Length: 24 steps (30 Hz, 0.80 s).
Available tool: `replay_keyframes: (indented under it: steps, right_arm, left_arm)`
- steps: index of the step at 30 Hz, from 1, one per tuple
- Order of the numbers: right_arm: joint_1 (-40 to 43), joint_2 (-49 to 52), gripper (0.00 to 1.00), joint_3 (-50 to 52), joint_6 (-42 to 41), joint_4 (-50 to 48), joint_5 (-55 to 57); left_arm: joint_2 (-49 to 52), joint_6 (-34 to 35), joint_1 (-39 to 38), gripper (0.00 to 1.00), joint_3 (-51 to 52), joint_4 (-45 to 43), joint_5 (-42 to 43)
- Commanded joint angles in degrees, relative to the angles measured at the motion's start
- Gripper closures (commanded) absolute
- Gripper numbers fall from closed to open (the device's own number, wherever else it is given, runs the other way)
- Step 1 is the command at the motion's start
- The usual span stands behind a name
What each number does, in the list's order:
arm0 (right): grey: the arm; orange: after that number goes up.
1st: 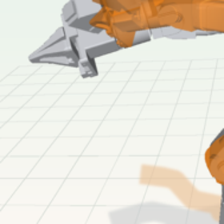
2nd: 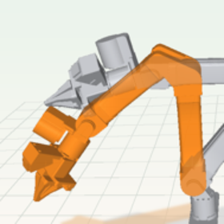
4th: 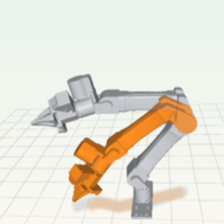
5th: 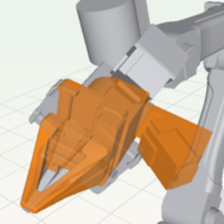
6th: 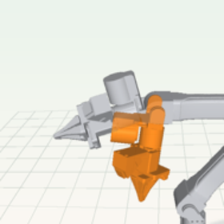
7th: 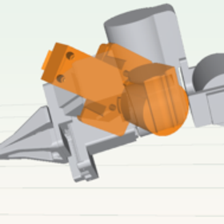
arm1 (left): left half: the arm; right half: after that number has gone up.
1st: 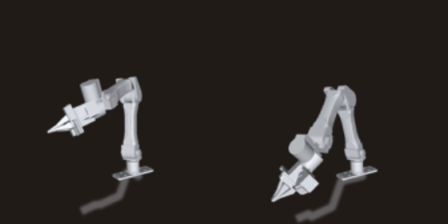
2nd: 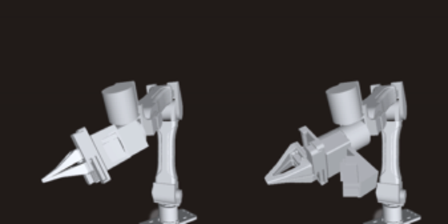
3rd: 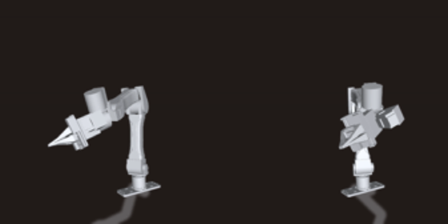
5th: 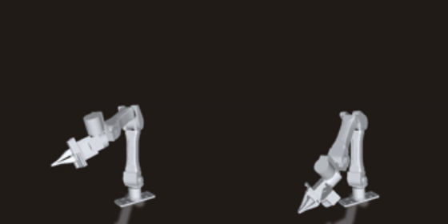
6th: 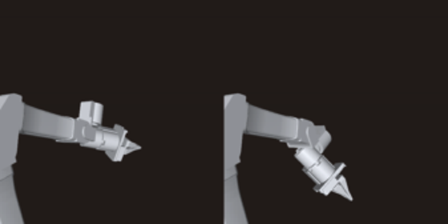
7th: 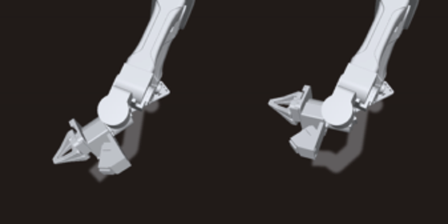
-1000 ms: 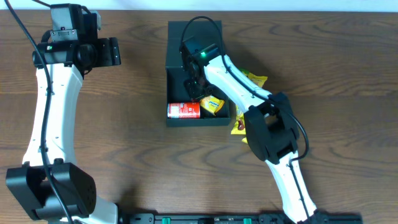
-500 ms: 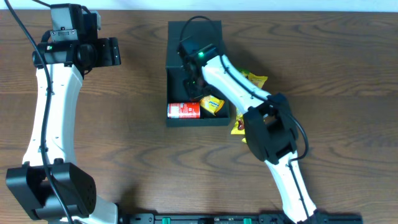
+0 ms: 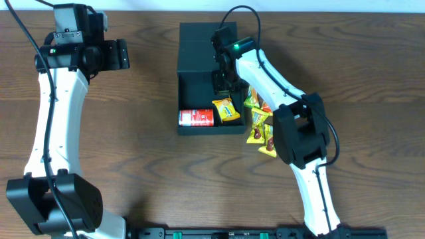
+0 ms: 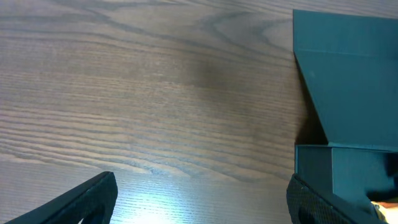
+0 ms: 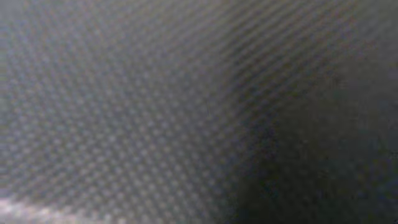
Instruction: Pack container
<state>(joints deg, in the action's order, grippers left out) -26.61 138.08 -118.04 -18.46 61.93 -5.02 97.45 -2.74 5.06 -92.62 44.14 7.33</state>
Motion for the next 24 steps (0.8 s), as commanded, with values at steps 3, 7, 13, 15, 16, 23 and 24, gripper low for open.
replay_keyframes:
  steps: [3,7,13,15,16,23,24]
  right_arm:
    - [-0.2,0.8,0.99,-1.2,-0.3,1.0,2.9]
    - [-0.9,0.8,0.99,-1.2,0.3,3.6,9.5]
    - [-1.9,0.8,0.99,-1.2,2.7,6.9,9.7]
    - [-2.2,0.8,0.99,-1.2,2.9,7.6,9.7]
    - [-2.3,0.8,0.99,-1.2,2.9,8.1,9.7]
    - [-3.1,0.8,0.99,-1.2,3.3,11.7,9.4]
    - [-3.1,0.8,0.99,-1.2,3.3,12.0,9.3]
  left_arm:
    - [0.5,0.6,0.2,0.11,-0.5,-0.3,0.2]
    - [0.5,0.6,0.2,0.11,-0.5,-0.3,0.2]
    - [0.5,0.6,0.2,0.11,-0.5,-0.2,0.2]
    - [0.5,0.6,0.2,0.11,-0.5,-0.2,0.2]
    - [0.5,0.6,0.2,0.11,-0.4,-0.2,0.2]
    - [0.5,0.6,0.2,0.10,-0.4,-0.2,0.2]
    - [0.5,0.6,0.2,0.10,-0.4,-0.2,0.2]
